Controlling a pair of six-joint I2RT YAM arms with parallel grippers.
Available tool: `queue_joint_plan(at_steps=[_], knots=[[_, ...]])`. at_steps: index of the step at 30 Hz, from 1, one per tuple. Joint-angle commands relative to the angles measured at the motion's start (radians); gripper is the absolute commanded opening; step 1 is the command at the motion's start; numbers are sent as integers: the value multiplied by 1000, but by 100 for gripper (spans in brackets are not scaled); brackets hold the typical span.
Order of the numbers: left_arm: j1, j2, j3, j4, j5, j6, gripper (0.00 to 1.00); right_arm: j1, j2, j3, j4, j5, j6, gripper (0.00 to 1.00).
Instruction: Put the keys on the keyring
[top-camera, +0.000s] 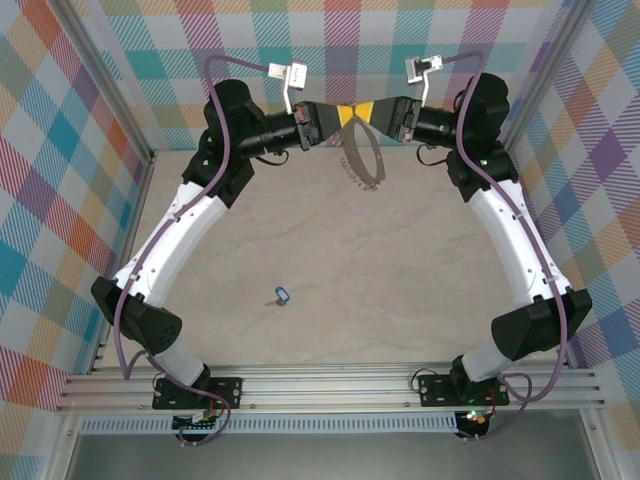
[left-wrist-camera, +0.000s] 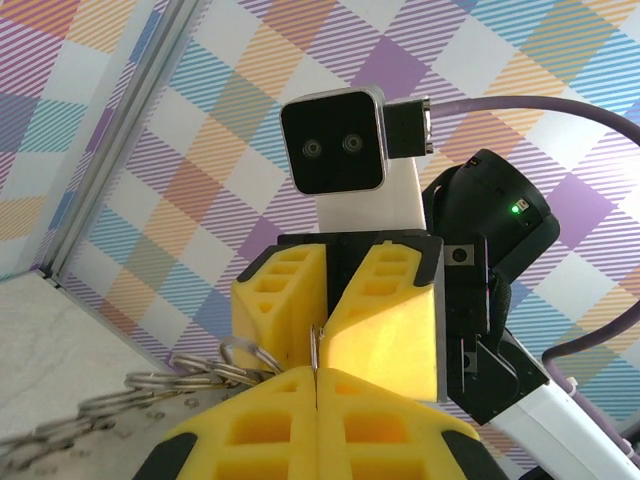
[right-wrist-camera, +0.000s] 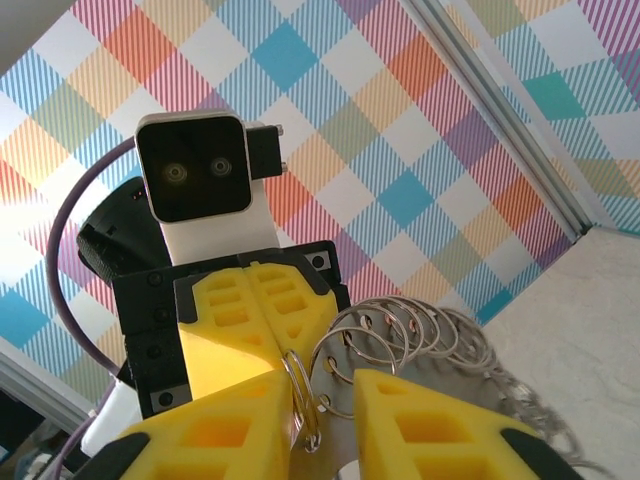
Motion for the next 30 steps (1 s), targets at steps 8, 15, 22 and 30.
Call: queue_joint_plan(at_steps=[8,15,22,30], knots=[[-12,10,58,39,15,-1,0,7,11,43,9,-17,-31,0],[-12,16,103,-38,10,30,21,6,9,44,-1,-35,-44,0],[-11,30,121,-38,36,14,26,7,9,46,1,-37,-41,0],[-11,43,123,-33,67,-6,18,6,12,51,13,-28,-29,0]])
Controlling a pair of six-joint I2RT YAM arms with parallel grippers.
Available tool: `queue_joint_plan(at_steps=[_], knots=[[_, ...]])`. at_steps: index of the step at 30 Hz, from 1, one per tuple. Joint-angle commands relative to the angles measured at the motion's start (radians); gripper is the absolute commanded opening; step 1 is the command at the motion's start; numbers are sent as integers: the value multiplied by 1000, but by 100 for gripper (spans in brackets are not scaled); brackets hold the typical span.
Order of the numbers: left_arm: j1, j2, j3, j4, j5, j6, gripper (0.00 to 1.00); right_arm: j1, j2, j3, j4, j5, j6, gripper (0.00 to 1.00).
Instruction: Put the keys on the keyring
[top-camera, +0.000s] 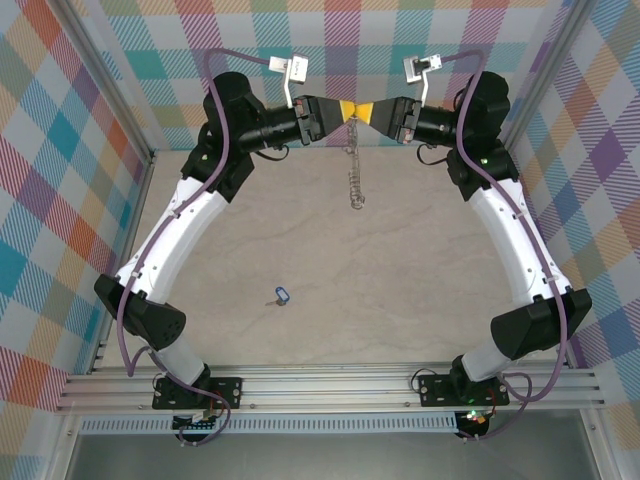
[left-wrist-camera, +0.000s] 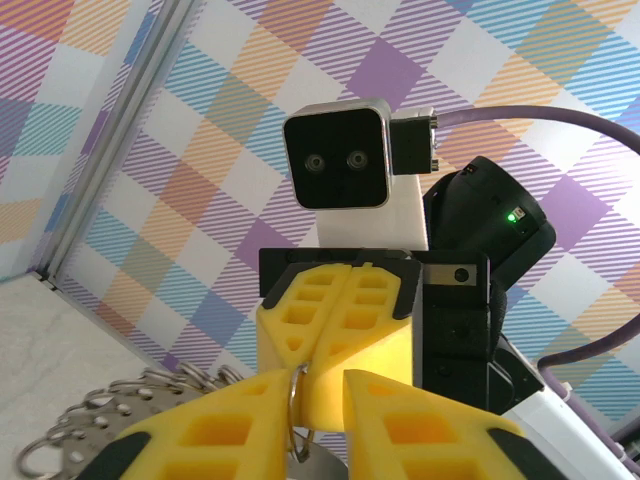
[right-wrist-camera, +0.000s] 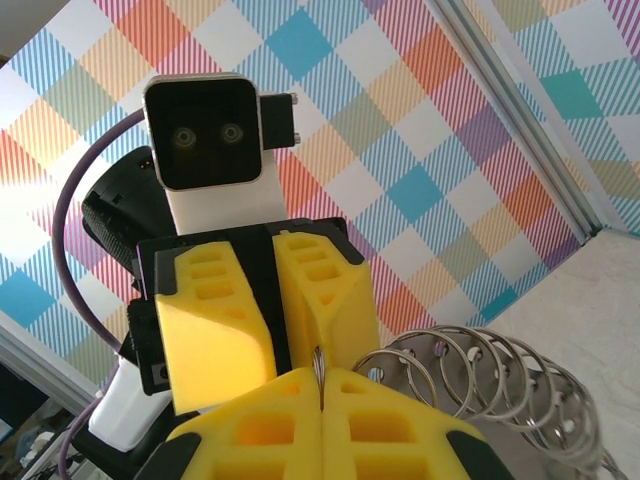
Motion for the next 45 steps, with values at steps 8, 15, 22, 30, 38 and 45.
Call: queue_joint_plan(at_steps=[8,15,22,30,38,45], knots=[[-11,8,25,28,75,-22,13,6,10,30,30,19,5,0],[-12,5,20,34,92,-28,5,6,11,25,37,33,11,0],[-12,3,17,52,118,-43,2,6,11,16,58,43,32,0],[-13,-30,-25,31,96,33,0,1,-5,5,54,81,48,49],[-13,-144,-167,100,-54,249,0,-74,-157,-140,-12,220,56,70],[-13,-211,-284,219,-149,342,0,-80,-255,-271,-36,250,61,71]])
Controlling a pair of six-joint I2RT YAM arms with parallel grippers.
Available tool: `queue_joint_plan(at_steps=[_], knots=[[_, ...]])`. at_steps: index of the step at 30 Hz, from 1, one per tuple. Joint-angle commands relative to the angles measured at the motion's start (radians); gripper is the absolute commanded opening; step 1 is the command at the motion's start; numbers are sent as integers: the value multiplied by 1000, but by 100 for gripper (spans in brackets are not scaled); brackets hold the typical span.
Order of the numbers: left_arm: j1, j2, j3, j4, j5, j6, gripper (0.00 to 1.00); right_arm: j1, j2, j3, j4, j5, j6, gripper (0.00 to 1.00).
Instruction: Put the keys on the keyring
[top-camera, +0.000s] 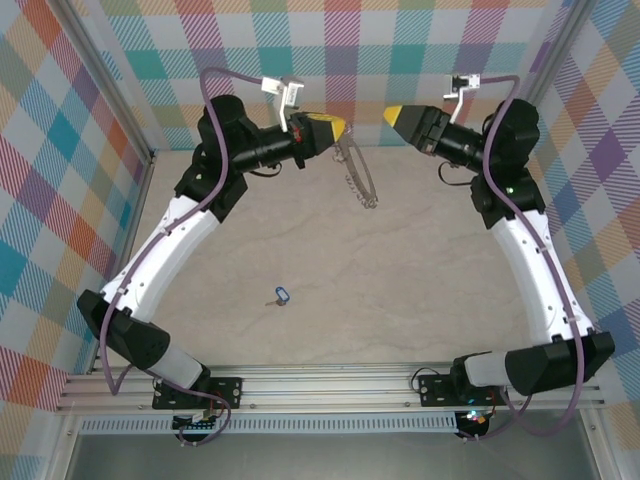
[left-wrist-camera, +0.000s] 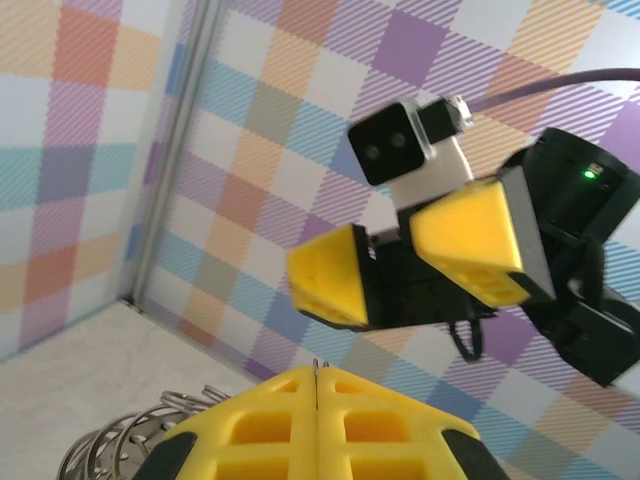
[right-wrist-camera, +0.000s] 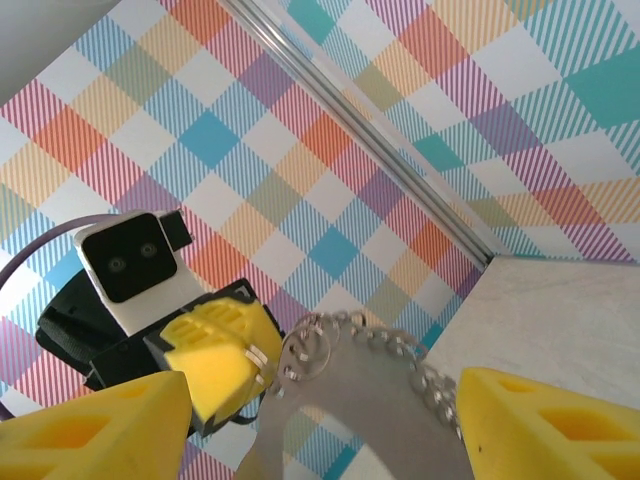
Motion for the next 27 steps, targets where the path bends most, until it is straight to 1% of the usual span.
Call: queue_joint_plan(at_steps=[1,3,9,17,22,27], knots=[[-7,-66,-51,157,-61,84,0,3,-29,-42,16,11,14,70],[-7,-75,-68,183,-68,88,0,2,-26,-49,43,-18,24,70],[-7,-66,-53,179,-38,81,0,18,24,0,96,-90,26,69],[-7,-39,-20,191,12,32,0,80,115,118,96,-155,-3,59],[-7,-21,1,212,40,-7,0,94,136,147,99,-177,-7,53],[-7,-2,26,223,63,-36,0,104,144,162,97,-191,-13,49]])
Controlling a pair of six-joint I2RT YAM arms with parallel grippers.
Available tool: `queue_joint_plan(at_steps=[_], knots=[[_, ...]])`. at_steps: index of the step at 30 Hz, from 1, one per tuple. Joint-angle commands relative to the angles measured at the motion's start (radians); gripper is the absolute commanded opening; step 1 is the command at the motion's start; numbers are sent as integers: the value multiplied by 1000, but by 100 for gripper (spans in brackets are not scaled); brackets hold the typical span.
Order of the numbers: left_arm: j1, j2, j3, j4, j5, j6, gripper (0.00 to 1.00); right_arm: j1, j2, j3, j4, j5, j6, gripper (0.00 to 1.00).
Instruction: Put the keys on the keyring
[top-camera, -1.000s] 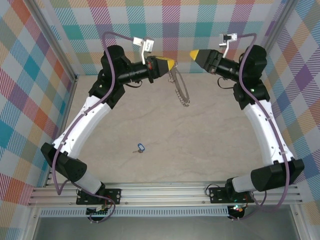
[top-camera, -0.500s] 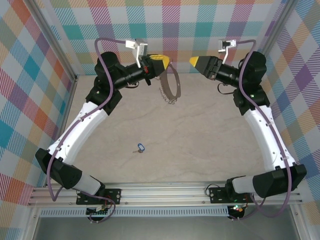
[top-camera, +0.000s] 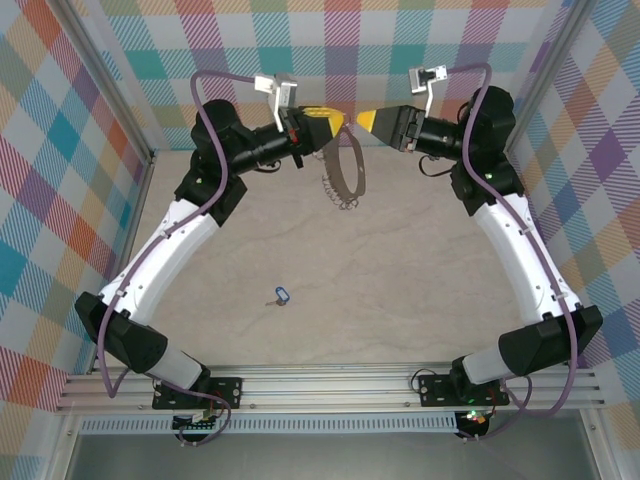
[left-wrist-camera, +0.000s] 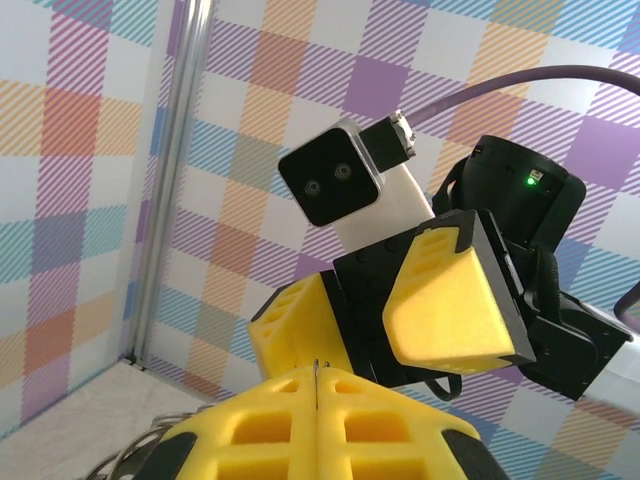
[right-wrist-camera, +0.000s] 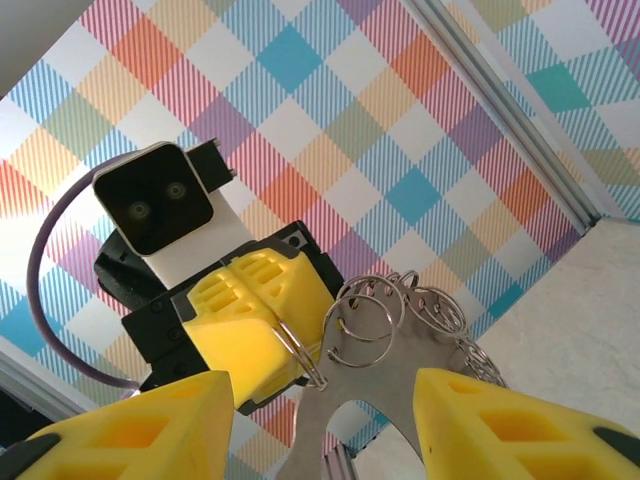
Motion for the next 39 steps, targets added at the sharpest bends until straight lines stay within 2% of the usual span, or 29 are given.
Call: queue_joint_plan(at_steps=[1,17,22,27,32,39], knots=[[-7,8,54,85,42,-39,0,11,14,35,38,-32,-27,49],[-7,56,94,132,95,-138,0,17,45,73,50,-44,-28,40],[-7,63,95,128,96,-144,0,18,59,89,53,-51,-28,26],[-6,69,98,127,94,-146,0,17,67,96,47,-61,-34,0],[-7,72,118,85,75,-143,0,15,64,98,26,-50,-58,0],[-7,85,200,-90,83,-156,42,5,60,98,31,-18,-62,0]])
